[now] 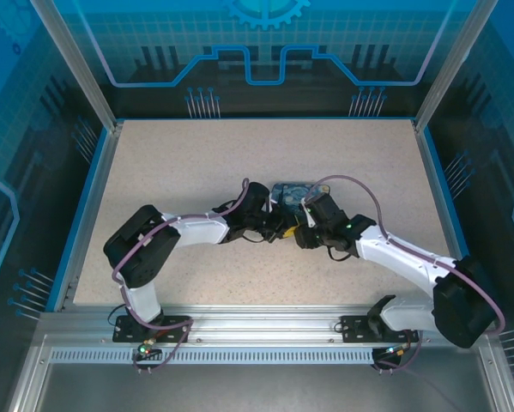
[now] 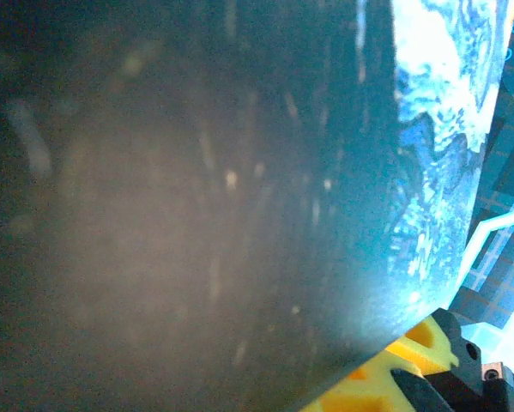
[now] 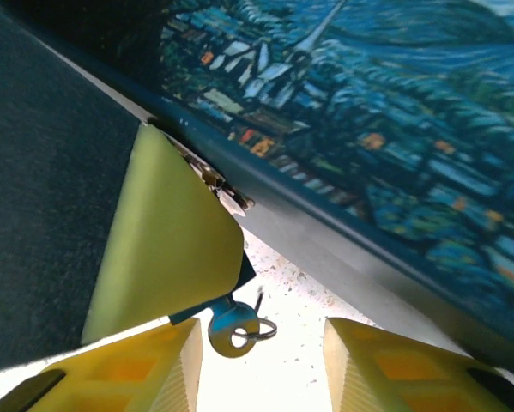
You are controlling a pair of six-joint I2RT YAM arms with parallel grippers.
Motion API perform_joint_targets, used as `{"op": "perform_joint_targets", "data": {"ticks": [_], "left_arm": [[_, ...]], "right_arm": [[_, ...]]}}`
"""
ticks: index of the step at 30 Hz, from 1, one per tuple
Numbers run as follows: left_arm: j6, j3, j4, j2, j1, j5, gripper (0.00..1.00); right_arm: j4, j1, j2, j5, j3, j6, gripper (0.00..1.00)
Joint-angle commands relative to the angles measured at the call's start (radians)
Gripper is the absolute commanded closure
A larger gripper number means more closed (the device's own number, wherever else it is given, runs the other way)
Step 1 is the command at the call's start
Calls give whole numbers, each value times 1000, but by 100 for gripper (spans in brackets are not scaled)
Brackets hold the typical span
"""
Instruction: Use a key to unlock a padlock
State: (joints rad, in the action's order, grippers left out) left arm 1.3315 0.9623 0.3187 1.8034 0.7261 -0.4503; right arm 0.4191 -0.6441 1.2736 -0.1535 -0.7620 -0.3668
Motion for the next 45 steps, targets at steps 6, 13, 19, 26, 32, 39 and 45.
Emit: {"op": "perform_joint_targets", "data": {"ticks": [6,13,19,26,32,39,45], "left_arm": [[-12,38,-35,-8,-2,-60,100],[-13,41,-33,-5,1,-61,100],[-12,36,-27,0,2,-62,100],[-10,15,-1,9,1,-60,100],[-18,-7,28,12,1,-48,100],[-23,-28,51,14,1,-39,100],[-26,-46,63,19,0,-27,100]], "right_arm": [[-18,-17,43,-55,-47,34,61],[-32,-18,88,-51,-95,29,70],[-41,-17,111,-42,-112,19,84],[-50,9,84,39,-100,3,96],[-158,136,34,363,-25,-75,99],[-292,261,81,717,28,-180,99],[-303,294,124,788,29,-205,91]]}}
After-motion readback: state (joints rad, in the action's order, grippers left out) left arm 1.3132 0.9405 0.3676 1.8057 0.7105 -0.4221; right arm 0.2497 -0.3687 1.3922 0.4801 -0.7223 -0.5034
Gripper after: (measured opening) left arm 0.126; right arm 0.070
